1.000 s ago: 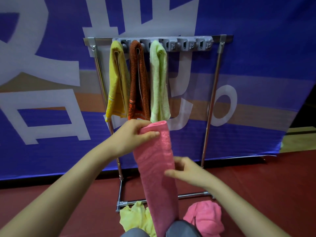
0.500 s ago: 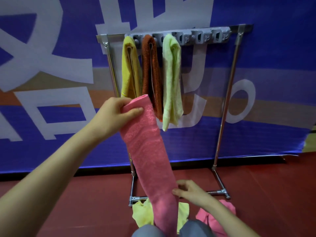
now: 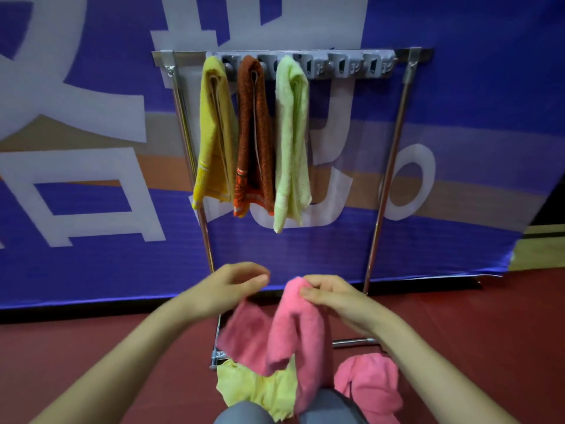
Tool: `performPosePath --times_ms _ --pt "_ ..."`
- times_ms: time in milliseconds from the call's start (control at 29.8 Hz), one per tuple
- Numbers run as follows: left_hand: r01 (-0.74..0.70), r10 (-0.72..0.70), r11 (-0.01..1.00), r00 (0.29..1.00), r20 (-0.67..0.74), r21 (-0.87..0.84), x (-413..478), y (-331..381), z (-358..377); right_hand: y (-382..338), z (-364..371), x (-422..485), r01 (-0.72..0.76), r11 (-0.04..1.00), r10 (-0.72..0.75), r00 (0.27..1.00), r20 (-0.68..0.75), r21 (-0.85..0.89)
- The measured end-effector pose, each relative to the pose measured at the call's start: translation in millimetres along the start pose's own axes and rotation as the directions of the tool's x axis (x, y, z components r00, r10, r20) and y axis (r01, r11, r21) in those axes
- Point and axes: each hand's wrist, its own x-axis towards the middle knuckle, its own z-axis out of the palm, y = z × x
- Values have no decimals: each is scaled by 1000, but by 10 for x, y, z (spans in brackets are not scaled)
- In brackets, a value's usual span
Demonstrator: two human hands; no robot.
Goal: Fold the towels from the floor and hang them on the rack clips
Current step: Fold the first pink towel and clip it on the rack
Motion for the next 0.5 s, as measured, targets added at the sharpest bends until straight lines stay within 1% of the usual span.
performPosePath --times_ms 67,101,168,235,336,436,504 --pt "-64 76 981 995 59 -183 39 99 145 -165 20 2 19 1000 -18 999 30 -12" --pt "-80 97 962 994 53 -261 52 163 196 -249 23 -4 33 999 -32 999 40 -18" --pt "-80 96 925 995 24 -372 77 258 228 -394 14 -7 49 999 -48 998 32 -2" --pt "-106 121 905 993 10 -412 88 385 214 -534 -20 -25 64 998 -64 998 7 -1" --pt "-165 178 874 984 -14 -456 149 563 176 -656 -122 -92 46 999 -46 999 -11 -29" --pt "-217 216 820 974 -64 -529 249 733 140 -618 -206 -164 -32 1000 32 999 37 -1" --pt "-202 175 786 979 -104 -585 299 814 97 -614 -248 -222 -46 998 42 996 83 44"
